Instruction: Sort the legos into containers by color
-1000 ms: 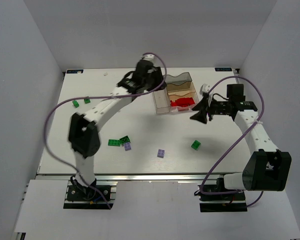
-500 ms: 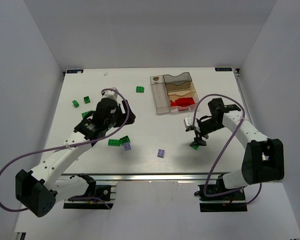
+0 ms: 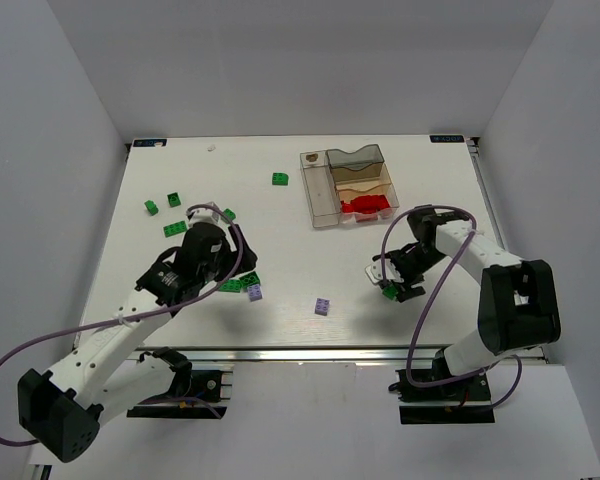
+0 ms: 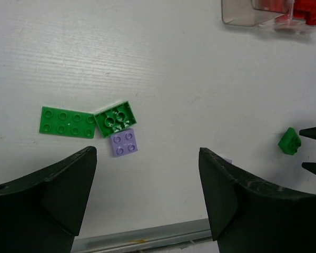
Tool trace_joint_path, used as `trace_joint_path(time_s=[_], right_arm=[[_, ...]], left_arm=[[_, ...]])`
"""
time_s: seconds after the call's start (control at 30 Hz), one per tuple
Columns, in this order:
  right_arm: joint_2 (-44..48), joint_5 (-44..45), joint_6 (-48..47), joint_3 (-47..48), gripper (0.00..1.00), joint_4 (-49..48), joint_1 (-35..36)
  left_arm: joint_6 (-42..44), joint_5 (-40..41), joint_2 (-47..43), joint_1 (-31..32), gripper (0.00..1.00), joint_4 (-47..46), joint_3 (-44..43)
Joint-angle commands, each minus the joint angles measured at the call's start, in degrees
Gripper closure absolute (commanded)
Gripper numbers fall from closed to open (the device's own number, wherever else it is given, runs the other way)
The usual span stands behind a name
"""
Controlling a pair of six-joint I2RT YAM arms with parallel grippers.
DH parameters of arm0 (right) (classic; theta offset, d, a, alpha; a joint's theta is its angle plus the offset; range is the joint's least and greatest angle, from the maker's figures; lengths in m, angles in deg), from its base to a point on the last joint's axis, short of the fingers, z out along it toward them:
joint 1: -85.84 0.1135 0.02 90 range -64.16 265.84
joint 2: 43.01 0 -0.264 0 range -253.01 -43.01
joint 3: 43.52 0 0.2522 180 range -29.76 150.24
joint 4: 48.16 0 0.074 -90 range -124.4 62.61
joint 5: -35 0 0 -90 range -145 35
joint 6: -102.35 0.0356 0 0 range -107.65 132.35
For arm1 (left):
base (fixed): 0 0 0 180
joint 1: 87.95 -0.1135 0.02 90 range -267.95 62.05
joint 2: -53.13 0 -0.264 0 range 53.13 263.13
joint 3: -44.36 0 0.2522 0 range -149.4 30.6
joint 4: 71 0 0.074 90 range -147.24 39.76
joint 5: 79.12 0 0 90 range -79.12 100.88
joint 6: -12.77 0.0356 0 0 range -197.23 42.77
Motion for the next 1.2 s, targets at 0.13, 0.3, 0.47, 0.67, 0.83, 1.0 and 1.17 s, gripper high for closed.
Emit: trace_joint_path(time_s=[0.13, 0.3, 0.47, 0.67, 0.83, 1.0, 1.17], right_arm=[[-2.8, 6.8, -6.0, 0.4, 0.24, -1.5, 0.4], [-2.9, 7.8, -7.8, -1.6, 0.25, -4.1, 0.4], [-2.9, 7.4, -7.9, -3.3, 0.31, -6.1, 0.4], [-2.8, 7.1, -8.4, -4.9, 0.5, -6.9, 0.6], [-1.7, 6.2, -7.3, -5.3, 0.82, -7.2, 0.4], [-0.6, -3.2, 5.5, 3.0, 1.0, -7.1, 0.5], [-1.9, -14.1, 41.9, 14.9, 1.0, -17.1, 0.4]], left_arm=[[-4.0, 1.8, -4.4, 0.2, 0.12, 2.2, 3.0], [-4.7, 2.6, -5.0, 0.2, 0.12, 4.0, 3.5], [-5.7, 3.7, -6.6, 0.2, 0.12, 5.7, 3.7], [-6.9, 4.2, -7.9, 0.2, 0.12, 6.2, 4.5], [-8.0, 4.2, -8.2, 0.2, 0.12, 6.3, 5.5], [-10.8, 5.3, -9.4, 0.2, 0.11, 7.3, 6.6], [-16.5, 6.5, -12.9, 0.2, 0.08, 6.9, 8.9]])
